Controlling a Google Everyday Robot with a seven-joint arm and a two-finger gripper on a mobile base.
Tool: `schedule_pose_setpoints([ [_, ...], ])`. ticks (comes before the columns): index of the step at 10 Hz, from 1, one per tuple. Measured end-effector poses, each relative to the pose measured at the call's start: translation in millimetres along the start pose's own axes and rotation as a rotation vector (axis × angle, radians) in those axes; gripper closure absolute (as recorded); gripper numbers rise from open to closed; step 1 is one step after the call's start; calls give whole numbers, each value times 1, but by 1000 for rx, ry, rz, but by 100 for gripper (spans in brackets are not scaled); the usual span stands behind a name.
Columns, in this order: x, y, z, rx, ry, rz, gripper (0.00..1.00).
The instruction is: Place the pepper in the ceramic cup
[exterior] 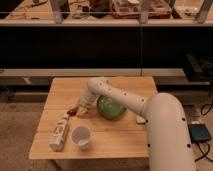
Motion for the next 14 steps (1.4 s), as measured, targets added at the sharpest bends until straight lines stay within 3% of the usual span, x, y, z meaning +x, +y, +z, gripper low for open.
schedule_pose_setpoints([
  [3, -6, 1, -24, -18, -41, -13, 81],
  [7, -26, 15, -101, -31, -126, -68, 81],
  [9, -30, 38, -138, -72, -173, -84, 81],
  [10, -33, 47, -148, -90, -190, -91, 81],
  [11, -35, 64, -163, -125, -218, -104, 81],
  [14, -40, 95, -186, -175, -207, -178, 81],
])
